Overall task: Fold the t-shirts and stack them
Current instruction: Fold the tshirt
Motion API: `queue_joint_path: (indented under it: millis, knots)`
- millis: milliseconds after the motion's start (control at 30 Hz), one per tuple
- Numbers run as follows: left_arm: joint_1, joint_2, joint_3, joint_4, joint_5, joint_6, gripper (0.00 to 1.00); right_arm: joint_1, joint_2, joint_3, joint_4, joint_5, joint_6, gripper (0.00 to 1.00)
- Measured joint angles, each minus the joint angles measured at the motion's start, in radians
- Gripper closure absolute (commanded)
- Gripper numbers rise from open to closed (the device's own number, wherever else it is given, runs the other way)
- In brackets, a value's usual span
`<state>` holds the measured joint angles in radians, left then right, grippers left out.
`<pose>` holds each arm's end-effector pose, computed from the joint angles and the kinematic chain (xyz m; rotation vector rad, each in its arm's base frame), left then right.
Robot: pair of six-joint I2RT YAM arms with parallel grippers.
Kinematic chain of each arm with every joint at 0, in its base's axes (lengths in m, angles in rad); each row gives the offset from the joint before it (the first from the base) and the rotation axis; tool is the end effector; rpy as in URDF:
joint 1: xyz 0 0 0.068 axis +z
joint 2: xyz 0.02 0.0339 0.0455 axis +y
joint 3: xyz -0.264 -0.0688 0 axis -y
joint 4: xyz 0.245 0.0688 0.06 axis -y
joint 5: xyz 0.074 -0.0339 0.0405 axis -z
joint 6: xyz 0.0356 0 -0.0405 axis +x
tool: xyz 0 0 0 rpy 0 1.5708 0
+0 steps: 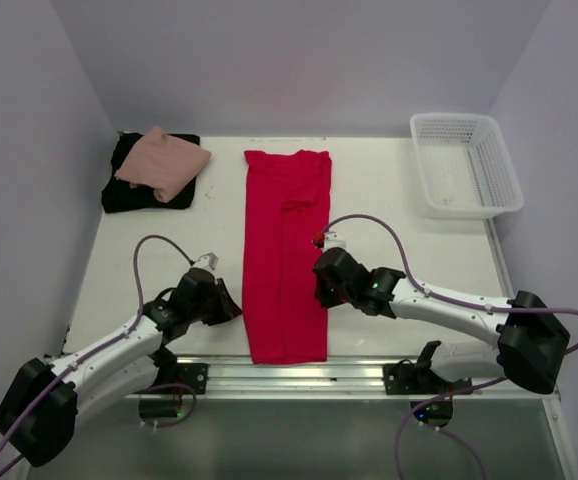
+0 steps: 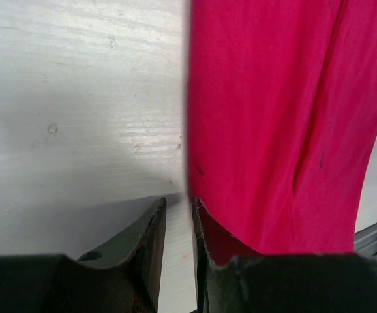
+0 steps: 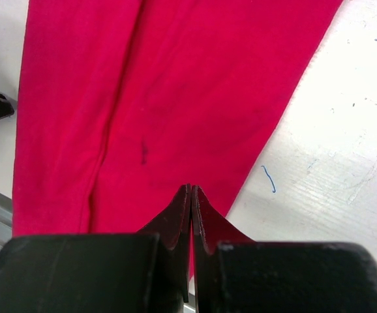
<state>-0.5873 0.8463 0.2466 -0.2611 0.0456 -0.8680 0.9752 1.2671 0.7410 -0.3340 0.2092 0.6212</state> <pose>0.1261 -0.0859 0.1394 -0.3365 2.5364 -0.6744 0.1486 0.2062 0.2118 -0.3389 2.4392 0.4736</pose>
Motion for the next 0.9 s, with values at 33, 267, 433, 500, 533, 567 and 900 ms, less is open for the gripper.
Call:
queue_joint_path:
  millis: [33,267,433,500,533,567,900]
  knots:
    - [-0.004,0.009,0.0,0.011,0.003,-0.005,0.74,0.0,0.0,0.0,-0.002,0.0,0.0,1.0]
    - [-0.068,0.099,0.0,0.129,0.024,-0.055,0.73,0.0,0.0,-0.006,-0.01,0.006,0.001,1.0]
    - [-0.108,0.148,0.005,0.19,0.028,-0.083,0.78,0.0,0.0,-0.013,-0.013,0.008,0.001,1.0]
    - [-0.114,0.143,0.005,0.184,0.021,-0.091,0.87,0.0,-0.001,-0.013,-0.013,0.009,0.001,1.0]
    - [-0.117,0.139,0.005,0.173,0.017,-0.093,0.97,0.0,-0.002,-0.014,-0.013,0.009,0.001,1.0]
    - [-0.12,0.13,0.005,0.159,0.009,-0.097,1.0,0.0,-0.005,-0.015,-0.013,0.009,0.0,1.0]
    - [-0.142,0.014,0.088,0.027,-0.039,-0.095,1.0,0.0,-0.015,-0.029,-0.013,0.013,0.001,1.0]
